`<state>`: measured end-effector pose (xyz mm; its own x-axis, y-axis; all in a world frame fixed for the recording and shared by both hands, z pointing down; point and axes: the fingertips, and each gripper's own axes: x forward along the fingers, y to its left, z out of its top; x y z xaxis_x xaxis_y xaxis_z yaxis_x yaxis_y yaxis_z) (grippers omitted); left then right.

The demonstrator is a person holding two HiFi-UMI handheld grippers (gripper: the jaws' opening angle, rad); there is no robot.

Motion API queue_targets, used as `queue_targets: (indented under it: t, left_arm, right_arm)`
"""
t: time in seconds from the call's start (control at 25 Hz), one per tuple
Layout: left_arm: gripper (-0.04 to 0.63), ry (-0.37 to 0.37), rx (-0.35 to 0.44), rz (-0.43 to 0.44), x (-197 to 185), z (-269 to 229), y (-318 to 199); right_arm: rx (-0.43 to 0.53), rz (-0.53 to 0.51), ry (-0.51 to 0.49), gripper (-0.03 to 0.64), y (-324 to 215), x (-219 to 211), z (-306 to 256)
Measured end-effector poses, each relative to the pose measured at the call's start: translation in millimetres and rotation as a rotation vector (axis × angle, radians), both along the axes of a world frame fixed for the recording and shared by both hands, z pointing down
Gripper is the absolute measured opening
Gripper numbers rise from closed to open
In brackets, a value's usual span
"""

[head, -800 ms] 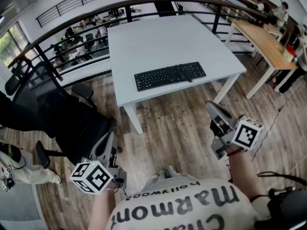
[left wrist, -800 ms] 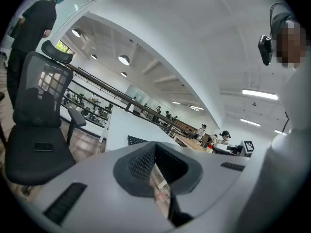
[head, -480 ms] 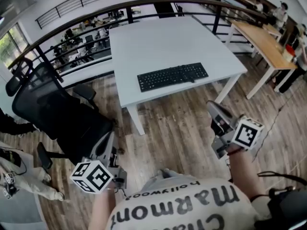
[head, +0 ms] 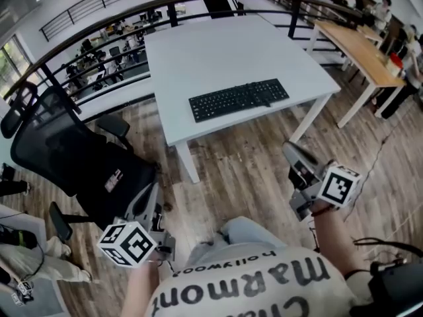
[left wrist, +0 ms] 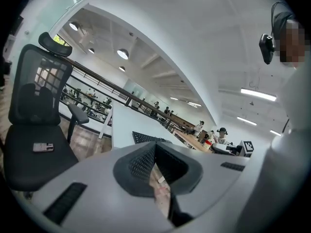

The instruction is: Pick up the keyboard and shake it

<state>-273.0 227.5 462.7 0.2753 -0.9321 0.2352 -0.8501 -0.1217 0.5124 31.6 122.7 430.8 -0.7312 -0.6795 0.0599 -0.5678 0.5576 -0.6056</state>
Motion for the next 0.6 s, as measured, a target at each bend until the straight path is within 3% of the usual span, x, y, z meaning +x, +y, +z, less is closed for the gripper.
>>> queue_targets:
  t: [0.28,0.6]
  left_arm:
    - [0.003,0.015,-0.038,0.036,4,27,-37]
    - [0.003,-0.009,-0.060,0.053,22,26,-115]
  right_arm:
    - [-0.022,-0.004,0.015,0.038,-25,-8,22]
    - [-0.039,-0.071,0.021,0.038,-108,-14,30]
